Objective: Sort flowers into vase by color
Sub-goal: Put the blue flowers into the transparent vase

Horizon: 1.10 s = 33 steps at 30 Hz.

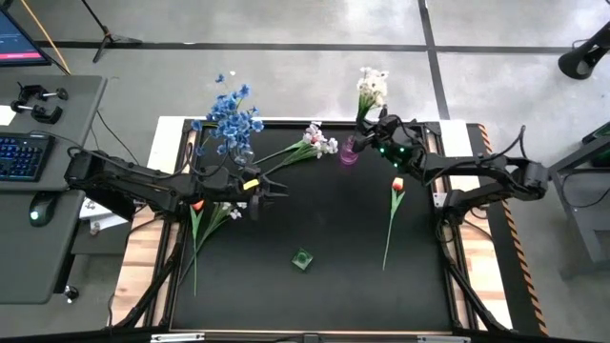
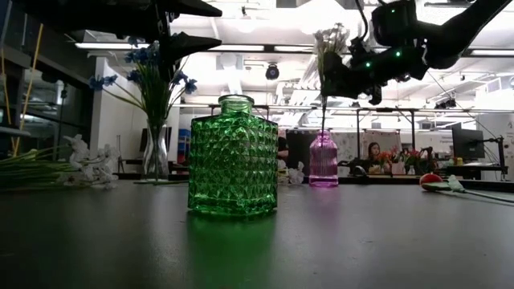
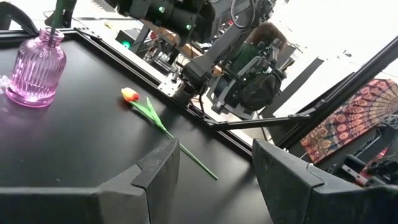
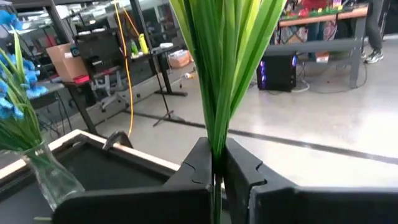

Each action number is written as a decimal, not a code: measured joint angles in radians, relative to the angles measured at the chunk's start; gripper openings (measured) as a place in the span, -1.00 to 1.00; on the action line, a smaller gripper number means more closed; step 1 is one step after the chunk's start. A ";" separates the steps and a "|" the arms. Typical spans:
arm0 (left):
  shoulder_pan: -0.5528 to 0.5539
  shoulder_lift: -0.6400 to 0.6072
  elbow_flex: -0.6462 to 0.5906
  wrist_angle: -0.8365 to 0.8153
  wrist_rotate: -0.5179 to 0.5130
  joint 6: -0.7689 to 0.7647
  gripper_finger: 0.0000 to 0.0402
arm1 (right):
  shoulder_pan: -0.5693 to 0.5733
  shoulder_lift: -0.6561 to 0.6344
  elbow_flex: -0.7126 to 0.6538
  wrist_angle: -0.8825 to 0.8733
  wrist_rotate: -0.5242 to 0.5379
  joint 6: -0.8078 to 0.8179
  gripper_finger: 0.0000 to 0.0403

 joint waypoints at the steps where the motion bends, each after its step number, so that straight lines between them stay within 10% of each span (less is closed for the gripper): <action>1: 0.000 0.000 0.000 0.000 0.000 0.000 -0.06 | 0.003 0.005 0.000 -0.002 0.000 0.011 -0.97; 9: 0.000 0.000 0.000 0.000 0.000 0.002 -0.06 | 0.022 -0.004 0.012 -0.095 0.003 0.078 -0.51; 19: 0.000 0.000 0.000 -0.001 0.002 0.002 -0.06 | 0.022 -0.009 0.236 -0.612 -0.120 0.038 0.35; 33: 0.000 0.000 0.000 -0.002 0.004 0.010 -0.06 | 0.079 -0.010 0.558 -1.456 -0.206 0.031 0.44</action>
